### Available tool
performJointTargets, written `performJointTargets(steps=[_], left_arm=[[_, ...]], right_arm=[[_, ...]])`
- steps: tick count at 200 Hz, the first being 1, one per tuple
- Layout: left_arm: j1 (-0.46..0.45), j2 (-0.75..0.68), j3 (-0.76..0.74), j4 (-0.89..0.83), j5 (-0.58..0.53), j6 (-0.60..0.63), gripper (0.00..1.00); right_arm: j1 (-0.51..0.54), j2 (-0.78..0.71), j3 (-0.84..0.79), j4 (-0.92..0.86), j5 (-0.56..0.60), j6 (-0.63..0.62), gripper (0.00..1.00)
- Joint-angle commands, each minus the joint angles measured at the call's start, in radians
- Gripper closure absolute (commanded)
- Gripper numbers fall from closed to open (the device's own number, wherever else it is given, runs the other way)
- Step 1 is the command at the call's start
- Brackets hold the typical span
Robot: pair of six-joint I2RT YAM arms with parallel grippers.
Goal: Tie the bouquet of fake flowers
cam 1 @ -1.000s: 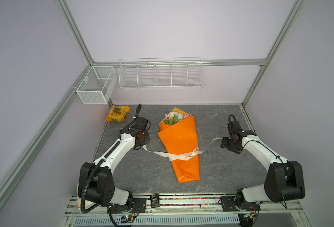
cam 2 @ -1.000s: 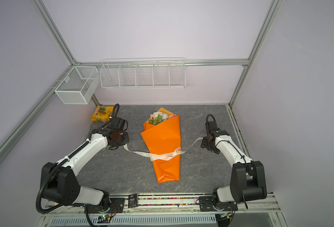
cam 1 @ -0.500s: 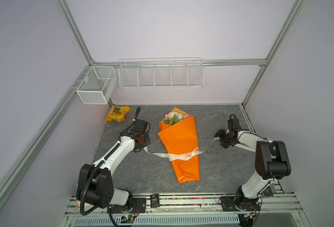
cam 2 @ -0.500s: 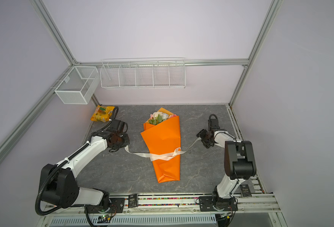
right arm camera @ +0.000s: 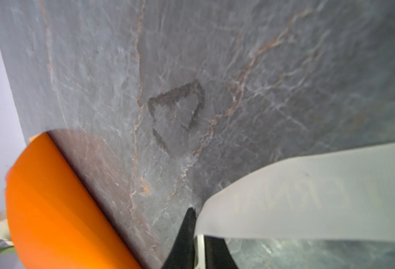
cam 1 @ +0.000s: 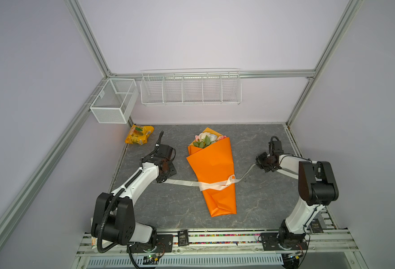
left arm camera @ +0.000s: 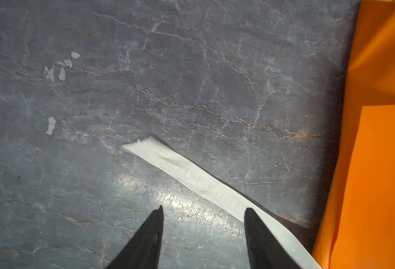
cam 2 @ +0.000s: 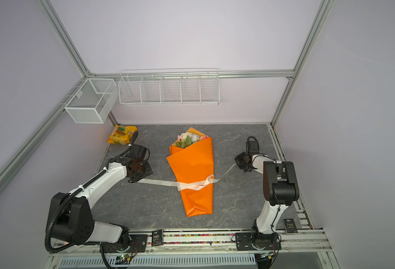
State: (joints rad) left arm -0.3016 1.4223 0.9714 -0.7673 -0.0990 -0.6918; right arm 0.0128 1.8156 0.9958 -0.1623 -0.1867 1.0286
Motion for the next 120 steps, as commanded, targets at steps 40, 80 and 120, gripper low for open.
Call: performJointTargets(steps=[40, 80, 120], left_arm=[[-0.033, -0.086, -0.17, 0.185, 0.299, -0.304, 0.35], [-0.194, -0.028, -0.235, 0.426, 0.378, -0.586, 0.35], [-0.228, 0.029, -0.274, 0.566, 0.38, -0.731, 0.33]], right_arm=[[0.006, -0.086, -0.053, -0.013, 0.007, -0.026, 0.93], [0.017, -0.104, -0.047, -0.044, 0.024, -0.056, 0.93], [0.019, -0.11, -0.047, -0.052, 0.021, -0.071, 0.93]])
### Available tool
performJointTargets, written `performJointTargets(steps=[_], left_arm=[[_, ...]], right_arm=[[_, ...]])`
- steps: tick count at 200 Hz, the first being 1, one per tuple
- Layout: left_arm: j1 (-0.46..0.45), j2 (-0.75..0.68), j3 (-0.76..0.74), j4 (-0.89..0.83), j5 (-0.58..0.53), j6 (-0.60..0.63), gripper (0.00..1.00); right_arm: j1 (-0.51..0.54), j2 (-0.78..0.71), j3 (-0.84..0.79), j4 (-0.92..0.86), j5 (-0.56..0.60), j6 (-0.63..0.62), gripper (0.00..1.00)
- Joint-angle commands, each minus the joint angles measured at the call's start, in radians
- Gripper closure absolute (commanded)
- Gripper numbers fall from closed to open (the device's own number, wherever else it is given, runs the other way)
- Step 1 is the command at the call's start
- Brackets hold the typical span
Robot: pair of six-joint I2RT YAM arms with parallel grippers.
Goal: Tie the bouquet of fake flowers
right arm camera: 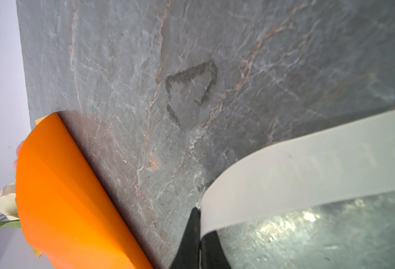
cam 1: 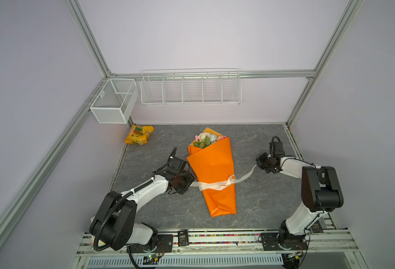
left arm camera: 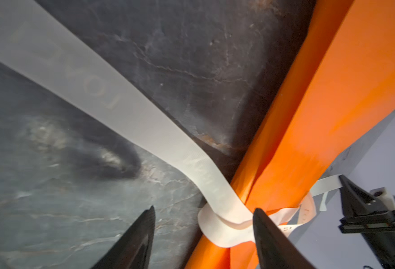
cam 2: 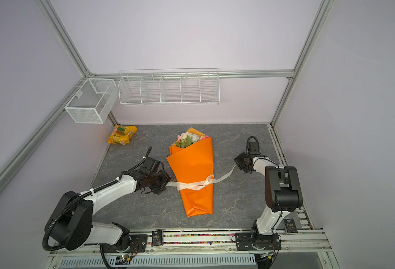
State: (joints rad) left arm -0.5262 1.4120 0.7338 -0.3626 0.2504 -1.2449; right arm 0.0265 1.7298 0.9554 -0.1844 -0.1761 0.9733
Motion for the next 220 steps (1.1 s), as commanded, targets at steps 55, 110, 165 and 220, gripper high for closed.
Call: performJointTargets(steps=[55, 110, 165, 220], left_arm=[[-0.011, 0.097, -0.084, 0.233, 0.054, -0.343, 0.36], [-0.014, 0.039, -0.167, 0.29, -0.001, -0.467, 0.48], [-0.014, 0.176, -0.139, 0.434, 0.088, -0.511, 0.45], [-0.017, 0.134, -0.139, 0.355, 0.028, -0.5, 0.69]], right_arm=[[0.004, -0.051, 0.0, -0.057, 0.032, -0.033, 0.93], [0.004, -0.058, 0.0, -0.07, 0.039, -0.042, 0.93], [0.005, -0.067, 0.003, -0.079, 0.043, -0.05, 0.93], [0.005, -0.083, 0.006, -0.099, 0.061, -0.062, 0.93]])
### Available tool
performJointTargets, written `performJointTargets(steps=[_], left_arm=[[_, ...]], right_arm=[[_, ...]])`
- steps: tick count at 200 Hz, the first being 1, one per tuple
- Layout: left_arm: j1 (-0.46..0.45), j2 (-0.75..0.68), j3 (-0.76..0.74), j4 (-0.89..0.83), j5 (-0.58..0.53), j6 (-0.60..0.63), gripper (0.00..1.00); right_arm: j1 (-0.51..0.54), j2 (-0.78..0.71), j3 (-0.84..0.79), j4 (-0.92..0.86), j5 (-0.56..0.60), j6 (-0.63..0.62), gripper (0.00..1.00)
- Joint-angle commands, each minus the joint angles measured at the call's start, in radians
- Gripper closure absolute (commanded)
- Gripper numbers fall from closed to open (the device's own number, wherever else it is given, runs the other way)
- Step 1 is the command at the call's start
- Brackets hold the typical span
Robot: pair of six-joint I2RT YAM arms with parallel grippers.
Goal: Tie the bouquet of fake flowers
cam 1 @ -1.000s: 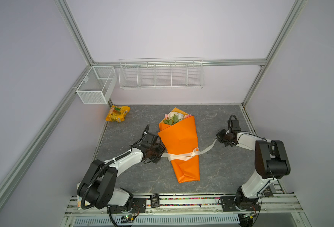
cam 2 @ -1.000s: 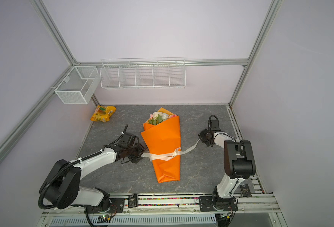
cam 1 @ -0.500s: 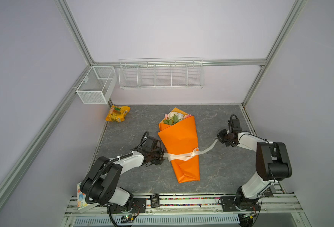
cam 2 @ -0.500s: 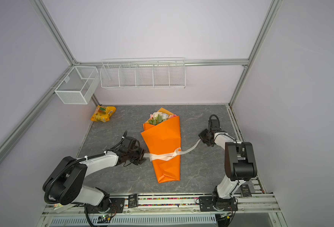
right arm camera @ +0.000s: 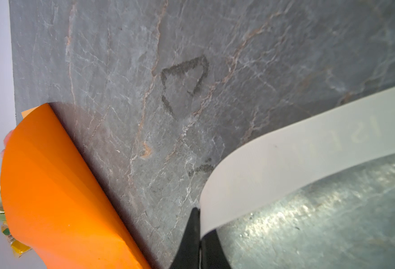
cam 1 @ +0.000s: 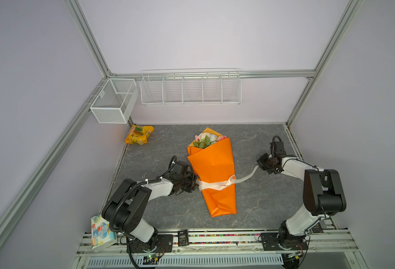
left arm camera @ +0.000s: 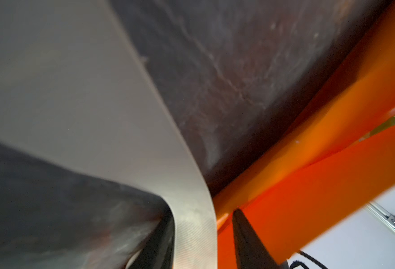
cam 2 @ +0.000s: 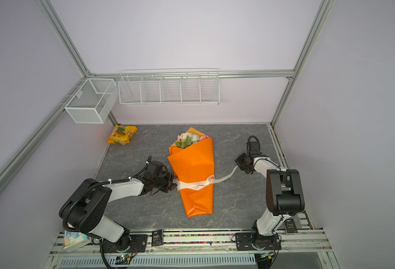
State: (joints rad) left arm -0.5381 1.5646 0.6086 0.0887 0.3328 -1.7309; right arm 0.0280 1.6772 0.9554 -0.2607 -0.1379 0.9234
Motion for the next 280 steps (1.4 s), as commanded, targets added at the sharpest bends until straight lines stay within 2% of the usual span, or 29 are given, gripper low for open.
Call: performJointTargets(steps=[1, 10, 22, 43, 51, 57, 107, 144, 171, 195, 221, 253, 280], left_arm=[[-0.006, -0.021, -0.013, -0.1, -0.056, -0.015, 0.69], [-0.005, -0.035, -0.015, -0.118, -0.068, -0.013, 0.72], [-0.006, -0.05, -0.016, -0.125, -0.078, -0.005, 0.84], [-0.005, -0.072, -0.007, -0.145, -0.095, 0.018, 0.86], [-0.005, -0.082, 0.0, -0.159, -0.103, 0.031, 0.96], [-0.005, -0.09, 0.004, -0.169, -0.111, 0.042, 1.0], [-0.005, -0.187, 0.065, -0.31, -0.203, 0.184, 1.0], [-0.003, -0.255, 0.112, -0.415, -0.274, 0.329, 1.0], [0.0, -0.271, 0.138, -0.456, -0.302, 0.446, 1.0], [0.009, -0.266, 0.173, -0.488, -0.304, 0.56, 1.0], [0.026, -0.26, 0.206, -0.506, -0.333, 0.637, 1.0], [0.092, -0.236, 0.248, -0.54, -0.295, 0.756, 1.0], [0.144, -0.214, 0.289, -0.639, -0.275, 0.85, 1.0]], right_arm=[[0.004, -0.03, 0.006, -0.023, 0.023, -0.012, 0.93], [0.004, -0.031, 0.006, -0.023, 0.023, -0.013, 0.93], [0.004, -0.03, 0.006, -0.021, 0.02, -0.013, 0.93], [0.004, -0.03, 0.009, -0.022, 0.02, -0.018, 0.93], [0.003, -0.031, 0.01, -0.019, 0.017, -0.02, 0.94], [0.004, -0.031, 0.011, -0.018, 0.014, -0.022, 0.94], [0.011, -0.077, -0.019, 0.032, -0.01, -0.057, 0.94], [0.028, -0.116, -0.038, 0.111, -0.093, -0.12, 0.94], [0.044, -0.17, -0.059, 0.128, -0.069, -0.163, 0.94], [0.043, -0.217, -0.098, 0.209, -0.107, -0.182, 0.94], [0.043, -0.21, -0.034, 0.197, -0.161, -0.228, 0.94], [0.043, -0.18, 0.054, 0.026, -0.039, -0.275, 0.94], [0.049, -0.187, 0.077, -0.001, 0.003, -0.317, 0.94]])
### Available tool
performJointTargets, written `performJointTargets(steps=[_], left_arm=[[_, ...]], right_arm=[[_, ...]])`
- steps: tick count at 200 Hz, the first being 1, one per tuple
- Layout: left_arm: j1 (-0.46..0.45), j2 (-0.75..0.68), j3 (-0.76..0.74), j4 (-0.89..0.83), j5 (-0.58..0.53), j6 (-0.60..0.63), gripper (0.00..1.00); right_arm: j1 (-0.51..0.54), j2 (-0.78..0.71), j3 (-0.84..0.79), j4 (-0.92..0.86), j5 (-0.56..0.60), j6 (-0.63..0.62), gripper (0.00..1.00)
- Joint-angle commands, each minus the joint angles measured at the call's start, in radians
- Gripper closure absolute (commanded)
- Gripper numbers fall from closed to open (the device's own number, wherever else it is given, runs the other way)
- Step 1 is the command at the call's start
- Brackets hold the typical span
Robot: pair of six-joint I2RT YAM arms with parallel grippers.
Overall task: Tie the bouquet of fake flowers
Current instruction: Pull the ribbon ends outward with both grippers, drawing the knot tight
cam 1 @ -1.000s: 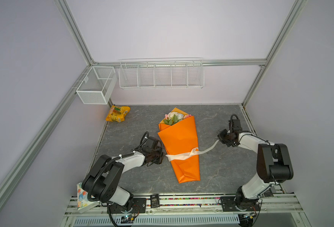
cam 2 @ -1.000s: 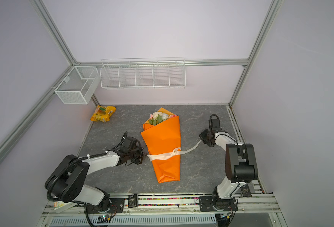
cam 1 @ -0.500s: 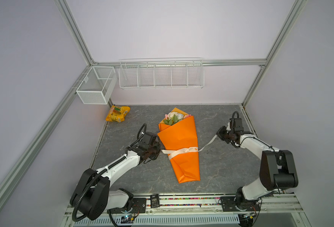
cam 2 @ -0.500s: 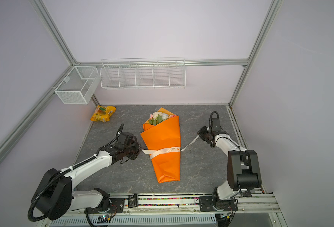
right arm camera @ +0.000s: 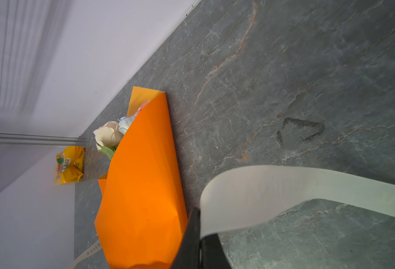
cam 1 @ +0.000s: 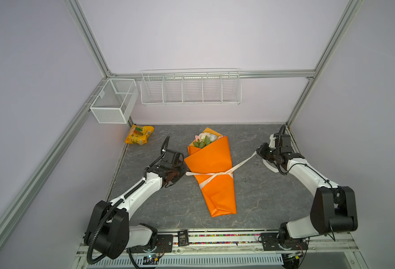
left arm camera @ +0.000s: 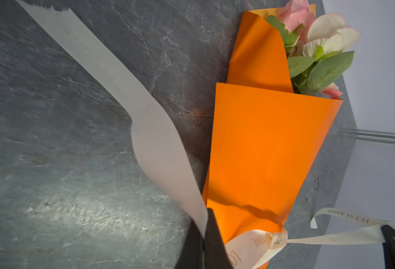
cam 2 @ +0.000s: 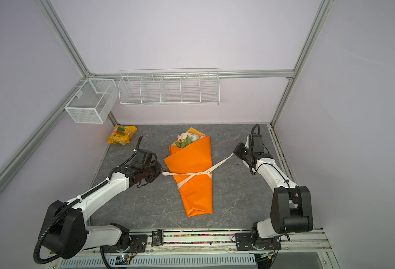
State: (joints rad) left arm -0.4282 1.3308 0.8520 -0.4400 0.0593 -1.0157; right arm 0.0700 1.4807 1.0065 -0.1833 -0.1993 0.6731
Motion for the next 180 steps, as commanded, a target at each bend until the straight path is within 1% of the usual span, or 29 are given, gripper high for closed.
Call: performJointTargets(steps=[1, 21, 41, 64, 81, 95, 115, 134, 160, 180], left_arm=[[0.036, 0.02, 0.047, -0.114, -0.003, 0.139, 1.0], [0.047, 0.018, 0.069, -0.16, -0.021, 0.21, 1.0], [0.046, 0.011, 0.086, -0.189, -0.047, 0.271, 1.0], [0.046, 0.012, 0.092, -0.216, -0.077, 0.303, 1.0], [0.048, 0.024, 0.092, -0.253, -0.12, 0.321, 1.0], [0.056, 0.026, 0.08, -0.265, -0.138, 0.338, 1.0], [0.082, 0.012, 0.052, -0.262, -0.13, 0.35, 1.0], [0.115, -0.009, 0.018, -0.225, -0.084, 0.36, 1.0], [0.154, -0.012, 0.009, -0.223, -0.064, 0.38, 1.0], [0.189, -0.001, 0.007, -0.227, -0.042, 0.401, 1.0]], right_arm=[[0.007, 0.009, 0.026, -0.079, 0.066, -0.069, 0.94], [0.022, 0.004, 0.039, -0.099, 0.109, -0.111, 0.94], [0.042, 0.001, 0.052, -0.129, 0.187, -0.146, 0.94], [0.065, 0.009, 0.065, -0.145, 0.218, -0.178, 0.94], [0.081, 0.02, 0.078, -0.18, 0.293, -0.189, 0.94], [0.083, 0.029, 0.087, -0.219, 0.387, -0.178, 0.94], [0.083, 0.041, 0.098, -0.237, 0.464, -0.189, 0.94], [0.085, 0.059, 0.12, -0.252, 0.479, -0.212, 0.94], [0.085, 0.062, 0.135, -0.256, 0.49, -0.225, 0.94], [0.085, 0.066, 0.141, -0.266, 0.534, -0.231, 0.94]])
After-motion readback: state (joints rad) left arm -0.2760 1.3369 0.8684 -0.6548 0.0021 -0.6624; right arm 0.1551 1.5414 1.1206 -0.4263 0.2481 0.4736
